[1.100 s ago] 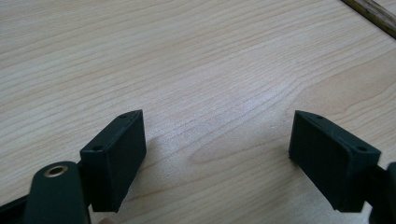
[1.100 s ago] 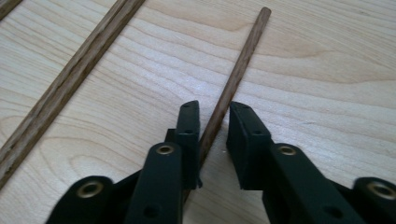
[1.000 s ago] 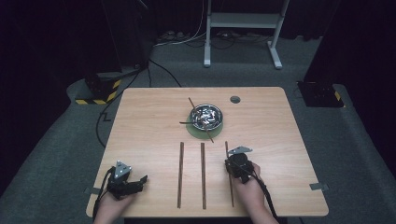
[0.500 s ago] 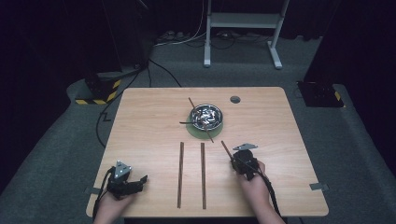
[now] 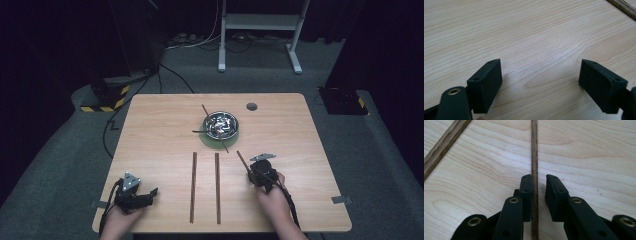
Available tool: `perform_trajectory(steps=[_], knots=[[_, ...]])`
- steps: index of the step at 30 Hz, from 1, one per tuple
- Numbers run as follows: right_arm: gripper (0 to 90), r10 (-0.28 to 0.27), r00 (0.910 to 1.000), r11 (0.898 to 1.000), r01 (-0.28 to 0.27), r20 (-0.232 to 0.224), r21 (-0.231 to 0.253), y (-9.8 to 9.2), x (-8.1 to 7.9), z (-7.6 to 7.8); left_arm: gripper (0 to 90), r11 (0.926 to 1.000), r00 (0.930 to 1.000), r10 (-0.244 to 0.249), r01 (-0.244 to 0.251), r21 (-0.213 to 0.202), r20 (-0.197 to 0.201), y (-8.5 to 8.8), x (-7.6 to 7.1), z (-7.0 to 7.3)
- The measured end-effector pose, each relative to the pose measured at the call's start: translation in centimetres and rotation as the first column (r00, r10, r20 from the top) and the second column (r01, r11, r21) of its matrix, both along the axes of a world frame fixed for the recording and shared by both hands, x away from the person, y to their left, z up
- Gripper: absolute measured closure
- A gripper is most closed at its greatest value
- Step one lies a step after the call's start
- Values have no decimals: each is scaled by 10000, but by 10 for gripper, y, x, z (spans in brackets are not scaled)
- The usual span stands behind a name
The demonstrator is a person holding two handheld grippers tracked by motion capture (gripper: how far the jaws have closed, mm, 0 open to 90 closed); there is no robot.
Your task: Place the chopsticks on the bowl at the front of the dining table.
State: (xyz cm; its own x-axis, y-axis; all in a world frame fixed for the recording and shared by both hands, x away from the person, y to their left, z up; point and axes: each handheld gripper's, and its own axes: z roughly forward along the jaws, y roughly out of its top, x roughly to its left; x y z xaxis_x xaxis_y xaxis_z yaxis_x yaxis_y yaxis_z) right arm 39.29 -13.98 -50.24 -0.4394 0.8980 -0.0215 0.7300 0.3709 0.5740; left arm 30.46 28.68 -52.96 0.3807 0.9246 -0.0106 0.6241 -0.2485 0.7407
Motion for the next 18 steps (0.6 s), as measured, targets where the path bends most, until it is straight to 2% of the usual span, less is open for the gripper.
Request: perform_trajectory(steps=[10, 15, 18], knots=[[837, 198, 9997, 9998, -198, -169, -27, -1, 4, 1, 188, 10000, 10000, -1, 1, -1, 1, 0, 0, 0], [841, 62, 10000, 10000, -62, -78, 18, -1, 6, 3, 188, 10000, 10000, -30, 30, 31, 11, 0, 0, 0], [842, 73, 9999, 9999, -75, 138, 138, 1, 6, 11, 188, 10000, 10000, -32, 32, 31, 10, 0, 0, 0]])
